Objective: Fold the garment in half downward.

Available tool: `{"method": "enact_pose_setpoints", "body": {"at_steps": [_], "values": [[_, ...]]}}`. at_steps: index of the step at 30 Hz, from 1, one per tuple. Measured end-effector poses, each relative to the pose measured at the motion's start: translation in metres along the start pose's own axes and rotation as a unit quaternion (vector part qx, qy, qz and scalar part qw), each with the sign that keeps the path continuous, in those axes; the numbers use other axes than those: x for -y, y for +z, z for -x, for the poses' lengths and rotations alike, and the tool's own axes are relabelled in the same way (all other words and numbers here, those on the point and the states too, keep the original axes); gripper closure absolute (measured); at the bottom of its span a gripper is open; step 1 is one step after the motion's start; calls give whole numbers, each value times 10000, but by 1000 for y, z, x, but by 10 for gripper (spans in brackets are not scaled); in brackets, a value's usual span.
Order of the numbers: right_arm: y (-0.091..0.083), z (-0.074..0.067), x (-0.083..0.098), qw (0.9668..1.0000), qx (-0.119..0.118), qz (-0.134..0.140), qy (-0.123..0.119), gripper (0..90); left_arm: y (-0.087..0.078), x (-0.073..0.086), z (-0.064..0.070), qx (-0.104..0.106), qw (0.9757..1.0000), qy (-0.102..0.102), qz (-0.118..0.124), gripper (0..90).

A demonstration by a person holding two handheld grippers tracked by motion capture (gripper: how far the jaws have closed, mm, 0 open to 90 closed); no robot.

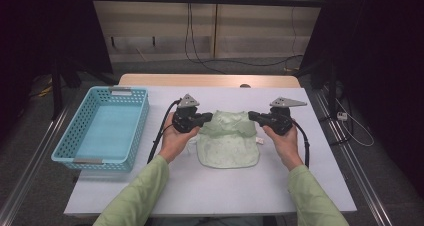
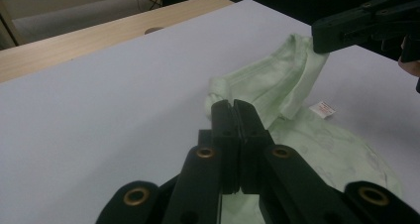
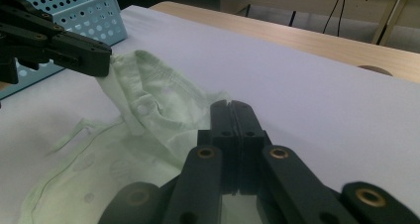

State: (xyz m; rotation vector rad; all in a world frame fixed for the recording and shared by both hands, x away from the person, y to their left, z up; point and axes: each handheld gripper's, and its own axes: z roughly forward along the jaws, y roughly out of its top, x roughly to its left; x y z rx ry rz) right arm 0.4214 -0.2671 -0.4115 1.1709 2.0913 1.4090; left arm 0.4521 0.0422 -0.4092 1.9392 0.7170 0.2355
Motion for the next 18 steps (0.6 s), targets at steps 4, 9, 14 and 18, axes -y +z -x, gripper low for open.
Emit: {"method": "enact_pose_setpoints", "body": {"at_steps": [4,9,14,18], "values": [[-3,0,3,10000,-11,-29,5,900,0,2,3,-7,9999,51,-93,894],[-6,-2,7,10000,-15,-70,-5,900,-3,4,7,84,9999,67,-80,894],[-9,-6,13,9998,-53,-163,-107,900,-5,10,13,145,9997,107,-156,893],[-11,-10,17,9996,-63,-251,-131,900,-7,14,15,180,9995,122,-221,893]]}}
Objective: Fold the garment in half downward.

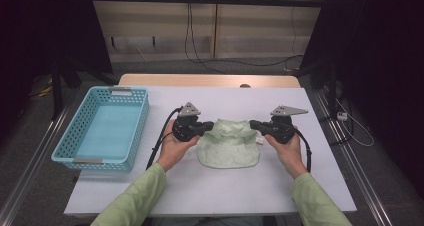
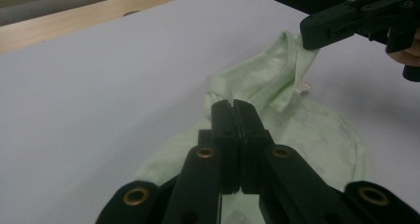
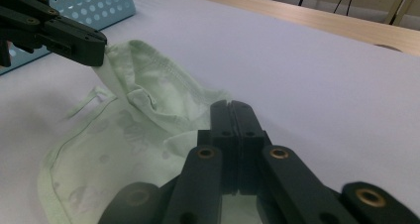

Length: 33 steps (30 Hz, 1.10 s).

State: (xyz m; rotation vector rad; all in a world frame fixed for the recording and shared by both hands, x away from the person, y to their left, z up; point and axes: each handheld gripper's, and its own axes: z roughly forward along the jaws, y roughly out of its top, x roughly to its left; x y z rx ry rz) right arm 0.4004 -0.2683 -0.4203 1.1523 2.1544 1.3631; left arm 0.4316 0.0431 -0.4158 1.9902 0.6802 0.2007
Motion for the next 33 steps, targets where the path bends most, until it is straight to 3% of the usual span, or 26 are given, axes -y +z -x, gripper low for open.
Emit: {"method": "enact_pose_setpoints", "body": {"at_steps": [15,21,33], "values": [[-5,-10,10,9997,-134,-166,-105,900,-5,15,9,137,9999,3,-95,893],[-8,-11,16,9994,-182,-273,-72,900,-5,23,12,93,9996,129,-231,892],[-10,-16,23,9989,-246,-376,-101,900,-6,30,14,136,9992,124,-345,891]]}}
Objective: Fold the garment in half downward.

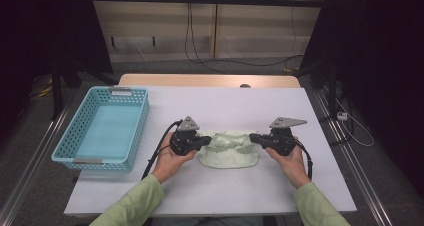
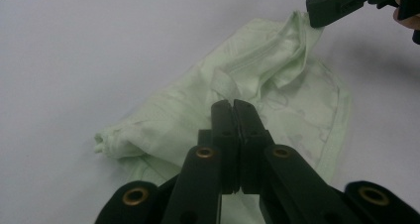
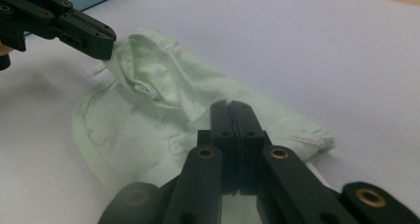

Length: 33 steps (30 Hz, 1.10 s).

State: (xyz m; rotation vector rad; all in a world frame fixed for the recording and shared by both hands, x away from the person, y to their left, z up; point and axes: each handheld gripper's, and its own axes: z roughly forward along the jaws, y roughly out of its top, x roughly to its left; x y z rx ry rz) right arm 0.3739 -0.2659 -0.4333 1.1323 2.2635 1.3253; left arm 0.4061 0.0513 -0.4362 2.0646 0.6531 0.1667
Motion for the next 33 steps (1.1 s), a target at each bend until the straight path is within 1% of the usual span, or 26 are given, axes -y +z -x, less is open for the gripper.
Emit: {"method": "enact_pose_setpoints", "body": {"at_steps": [5,9,14,15,20,23,29,31,33], "values": [[1,-3,2,10000,-22,-74,-42,900,0,2,1,22,10000,19,-37,890],[-2,-2,4,9999,9,-103,-57,900,0,4,1,17,10000,33,-77,890],[-4,-3,8,9999,17,-146,-57,900,2,6,5,70,9998,90,-141,890],[-4,-3,9,9999,8,-153,-58,900,1,6,5,44,9998,122,-160,889],[-4,-5,11,9998,-18,-202,-85,900,1,10,6,65,9997,123,-208,889],[-4,-5,12,9997,-19,-219,-93,900,2,11,8,117,9996,121,-236,889],[-4,-7,14,9995,-49,-291,-105,900,3,13,12,152,9991,208,-339,889],[-5,-7,15,9994,-35,-324,-149,900,2,14,13,155,9987,258,-402,890],[-6,-8,16,9992,-21,-349,-176,900,1,15,13,156,9988,250,-385,890]]}}
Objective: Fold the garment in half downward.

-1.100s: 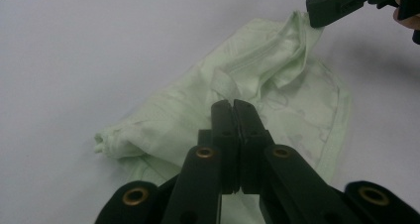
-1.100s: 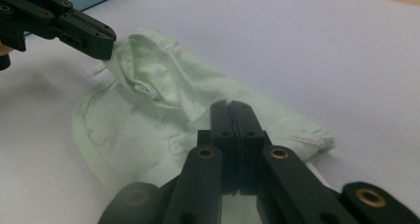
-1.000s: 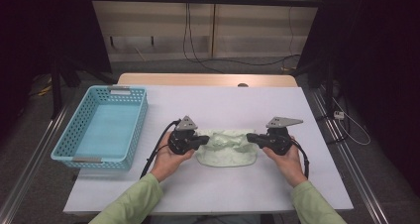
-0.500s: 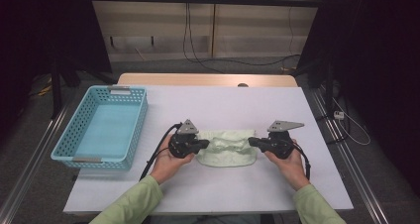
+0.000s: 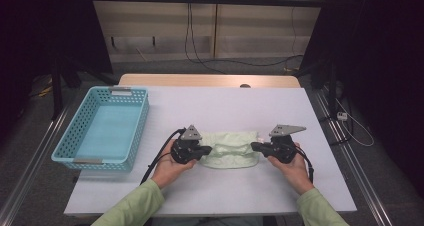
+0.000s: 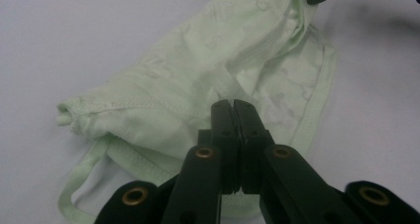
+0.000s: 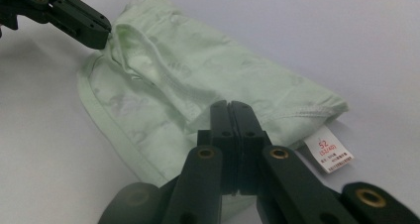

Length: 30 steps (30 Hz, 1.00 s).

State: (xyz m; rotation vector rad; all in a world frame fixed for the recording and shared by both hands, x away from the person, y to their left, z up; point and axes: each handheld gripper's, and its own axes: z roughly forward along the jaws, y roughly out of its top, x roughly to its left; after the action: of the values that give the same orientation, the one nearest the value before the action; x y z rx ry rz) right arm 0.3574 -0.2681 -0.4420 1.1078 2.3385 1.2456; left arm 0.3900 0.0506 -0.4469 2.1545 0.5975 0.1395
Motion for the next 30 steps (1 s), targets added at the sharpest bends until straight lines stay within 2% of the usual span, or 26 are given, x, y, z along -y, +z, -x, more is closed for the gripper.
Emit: {"method": "enact_pose_setpoints", "body": {"at_steps": [13,30], "values": [[-1,-5,5,9999,-75,-124,-68,900,1,5,3,77,9999,33,-105,889],[5,-9,15,9991,-99,-398,-96,869,5,13,8,108,9994,192,-262,858]]}}
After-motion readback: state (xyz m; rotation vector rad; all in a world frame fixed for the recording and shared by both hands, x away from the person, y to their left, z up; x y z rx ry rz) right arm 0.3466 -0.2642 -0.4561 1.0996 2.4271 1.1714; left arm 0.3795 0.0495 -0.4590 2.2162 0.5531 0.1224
